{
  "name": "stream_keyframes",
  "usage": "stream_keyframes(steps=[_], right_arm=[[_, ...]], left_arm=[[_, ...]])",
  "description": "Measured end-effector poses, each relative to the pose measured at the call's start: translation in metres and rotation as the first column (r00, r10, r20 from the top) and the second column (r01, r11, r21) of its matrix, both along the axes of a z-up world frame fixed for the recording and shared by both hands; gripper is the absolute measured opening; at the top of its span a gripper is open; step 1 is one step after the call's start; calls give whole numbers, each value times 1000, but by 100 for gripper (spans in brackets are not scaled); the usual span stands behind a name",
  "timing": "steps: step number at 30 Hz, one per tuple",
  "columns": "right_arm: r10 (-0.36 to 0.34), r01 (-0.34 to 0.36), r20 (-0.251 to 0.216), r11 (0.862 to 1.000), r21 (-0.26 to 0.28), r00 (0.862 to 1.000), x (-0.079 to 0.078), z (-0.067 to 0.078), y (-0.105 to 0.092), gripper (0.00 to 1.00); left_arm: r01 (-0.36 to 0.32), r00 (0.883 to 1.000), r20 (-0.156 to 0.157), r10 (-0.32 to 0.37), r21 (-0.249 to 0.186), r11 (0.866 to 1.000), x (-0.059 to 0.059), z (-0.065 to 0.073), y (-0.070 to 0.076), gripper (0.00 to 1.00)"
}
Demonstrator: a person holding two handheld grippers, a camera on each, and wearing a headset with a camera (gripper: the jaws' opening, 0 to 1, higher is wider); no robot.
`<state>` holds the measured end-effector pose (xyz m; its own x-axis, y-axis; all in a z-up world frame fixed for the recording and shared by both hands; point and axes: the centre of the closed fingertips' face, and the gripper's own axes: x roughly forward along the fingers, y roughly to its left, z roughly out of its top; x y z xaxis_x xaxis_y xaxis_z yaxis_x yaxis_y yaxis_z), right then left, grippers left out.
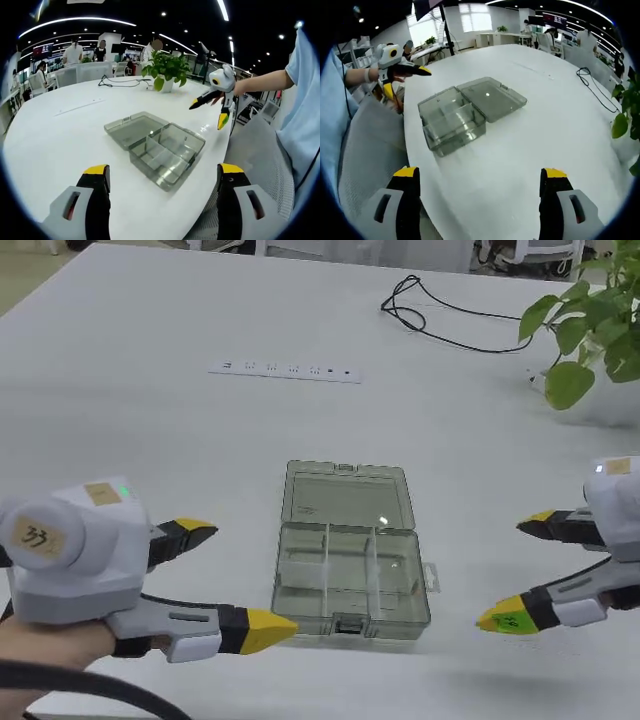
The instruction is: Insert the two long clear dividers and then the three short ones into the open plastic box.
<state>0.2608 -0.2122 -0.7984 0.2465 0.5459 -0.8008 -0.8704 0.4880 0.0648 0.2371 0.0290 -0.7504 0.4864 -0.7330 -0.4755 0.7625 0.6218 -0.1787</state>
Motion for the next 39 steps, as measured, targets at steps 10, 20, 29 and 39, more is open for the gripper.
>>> stream_keyframes(steps=[10,20,29,39], right_arm=[[106,-108,-27,992,-71,994,-9,-16,-7,84],[297,-299,-44,928,-222,954,-17,-40,-19,54],[356,-361,-70,893,-267,932,-19,-51,-25,38],[351,-353,-60,895,-273,935,-17,-51,-26,33]], left_arm=[[5,1000,-5,-4,6,1000,-2,-1,-3,89],[0,1000,-9,0,12,1000,-4,-1,-2,88],[-6,1000,-13,7,8,1000,-8,-2,-1,88],[9,1000,-18,-9,-11,1000,-13,-4,-9,87]])
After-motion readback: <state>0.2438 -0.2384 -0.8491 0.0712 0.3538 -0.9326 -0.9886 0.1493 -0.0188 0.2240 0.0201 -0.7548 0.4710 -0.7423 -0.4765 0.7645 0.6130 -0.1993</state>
